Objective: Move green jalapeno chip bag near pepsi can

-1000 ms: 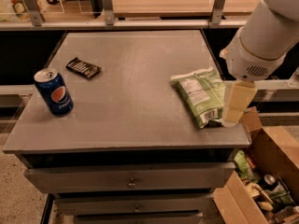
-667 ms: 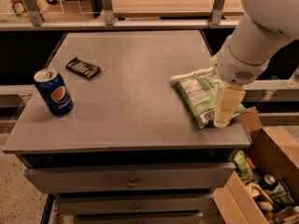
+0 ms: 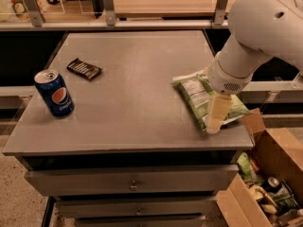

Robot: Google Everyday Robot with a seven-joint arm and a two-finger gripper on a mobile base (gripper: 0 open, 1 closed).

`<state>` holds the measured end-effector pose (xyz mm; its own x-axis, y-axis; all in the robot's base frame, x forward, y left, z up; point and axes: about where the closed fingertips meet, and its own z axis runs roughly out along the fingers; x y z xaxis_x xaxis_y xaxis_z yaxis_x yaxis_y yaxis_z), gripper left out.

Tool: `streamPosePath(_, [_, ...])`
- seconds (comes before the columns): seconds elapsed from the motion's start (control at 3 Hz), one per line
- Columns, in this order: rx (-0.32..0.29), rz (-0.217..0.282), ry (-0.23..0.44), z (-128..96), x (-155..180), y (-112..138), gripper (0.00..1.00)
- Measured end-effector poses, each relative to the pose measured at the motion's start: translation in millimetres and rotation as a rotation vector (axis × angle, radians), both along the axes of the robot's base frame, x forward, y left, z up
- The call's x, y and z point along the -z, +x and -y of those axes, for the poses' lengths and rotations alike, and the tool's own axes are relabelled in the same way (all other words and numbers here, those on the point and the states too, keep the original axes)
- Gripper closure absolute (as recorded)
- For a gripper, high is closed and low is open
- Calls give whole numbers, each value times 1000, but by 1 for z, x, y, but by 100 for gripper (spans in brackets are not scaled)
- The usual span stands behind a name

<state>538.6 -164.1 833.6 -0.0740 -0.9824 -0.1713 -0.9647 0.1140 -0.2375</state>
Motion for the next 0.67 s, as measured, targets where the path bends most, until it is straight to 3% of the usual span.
streamPosePath(0.67, [-20, -8, 24, -12, 17, 13, 41])
